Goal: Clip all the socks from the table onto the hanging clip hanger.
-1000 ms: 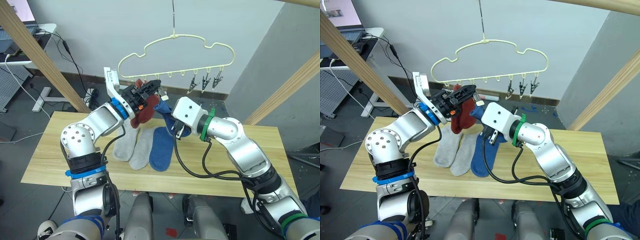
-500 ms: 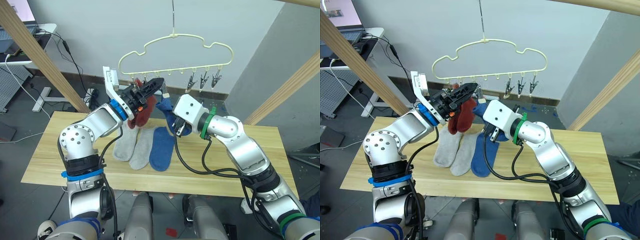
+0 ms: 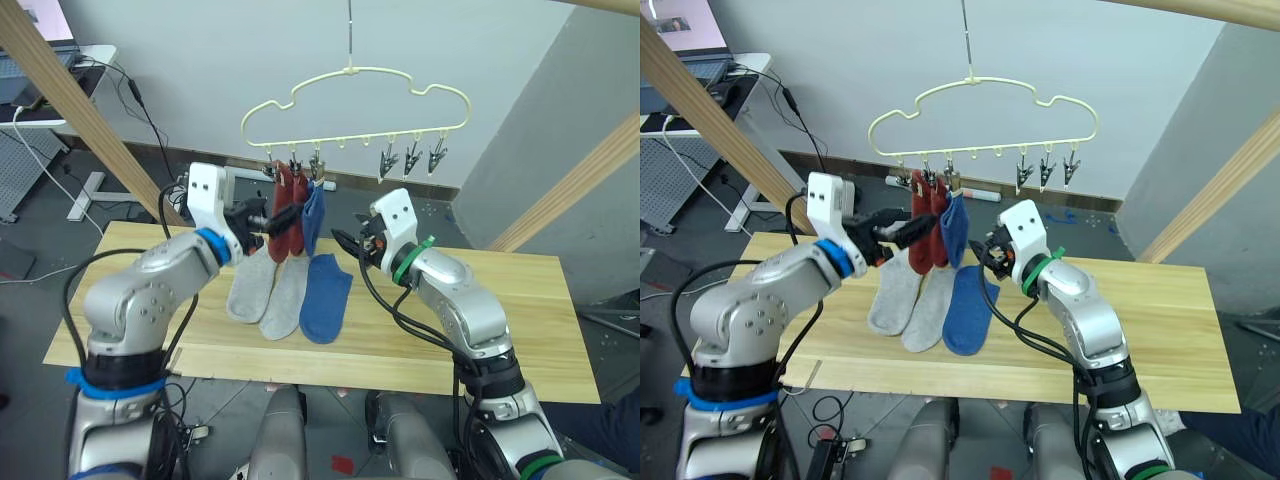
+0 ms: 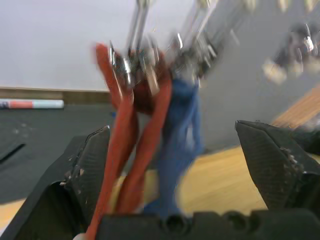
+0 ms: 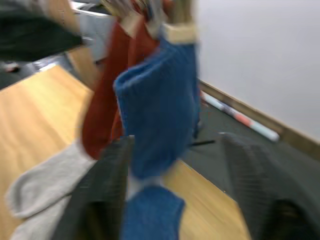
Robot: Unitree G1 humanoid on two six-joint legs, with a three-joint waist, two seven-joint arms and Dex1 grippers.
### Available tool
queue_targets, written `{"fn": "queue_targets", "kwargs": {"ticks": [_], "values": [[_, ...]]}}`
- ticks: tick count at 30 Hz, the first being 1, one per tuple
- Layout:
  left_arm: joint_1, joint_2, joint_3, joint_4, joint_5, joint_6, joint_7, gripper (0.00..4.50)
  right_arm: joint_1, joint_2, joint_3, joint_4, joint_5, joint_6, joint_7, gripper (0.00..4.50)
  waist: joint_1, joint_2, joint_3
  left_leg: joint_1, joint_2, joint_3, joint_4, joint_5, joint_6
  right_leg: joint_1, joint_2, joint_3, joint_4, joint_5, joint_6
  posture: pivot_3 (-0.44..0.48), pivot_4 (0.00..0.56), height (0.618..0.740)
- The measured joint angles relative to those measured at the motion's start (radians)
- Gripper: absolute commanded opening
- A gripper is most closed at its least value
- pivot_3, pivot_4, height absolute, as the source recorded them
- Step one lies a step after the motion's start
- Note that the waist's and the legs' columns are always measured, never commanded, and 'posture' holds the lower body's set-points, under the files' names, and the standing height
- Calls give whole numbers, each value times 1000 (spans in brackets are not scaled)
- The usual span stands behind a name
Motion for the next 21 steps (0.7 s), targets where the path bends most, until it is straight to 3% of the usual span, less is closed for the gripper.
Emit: {"fn": "queue_targets", "kwargs": {"ticks": [3,8,12,15,18,21], "values": [[56,13,-18,-5,6,-45,-149,4406,63,7,-4,-18,-22,-32,-68,3552,21,0,0,0,0,-1,-3,2,-2,-2,0,-1,0,-2,2,270,258,740],[108,-7,-51,-9,131,-315,-334,4406,80,31,-9,-67,-70,-118,-172,3552,26,1,-4,0,0,0,-4,3,-2,-2,0,-1,-1,-3,2,234,242,740],[107,-132,-64,-9,206,-416,-274,4406,99,48,-38,-91,-82,-152,-227,3552,30,0,-5,-1,-1,0,-4,4,-1,-1,0,-1,-1,-3,1,224,235,740],[88,-194,-63,-19,254,-433,-183,4406,92,77,-59,-114,-86,-167,-282,2990,26,0,-5,0,0,-1,-4,4,-2,-1,0,-1,0,-3,1,218,239,740],[83,-199,-64,-45,271,-434,-168,4406,83,88,-64,-129,-87,-170,-307,2003,21,0,-5,0,0,-1,-4,4,-2,-1,1,-1,1,-3,1,218,240,740],[99,-163,-68,-60,271,-436,-218,4406,66,101,-67,-129,-94,-170,-335,2003,18,0,-6,0,0,0,-4,4,-2,-2,1,-1,1,-3,1,216,242,740]]}}
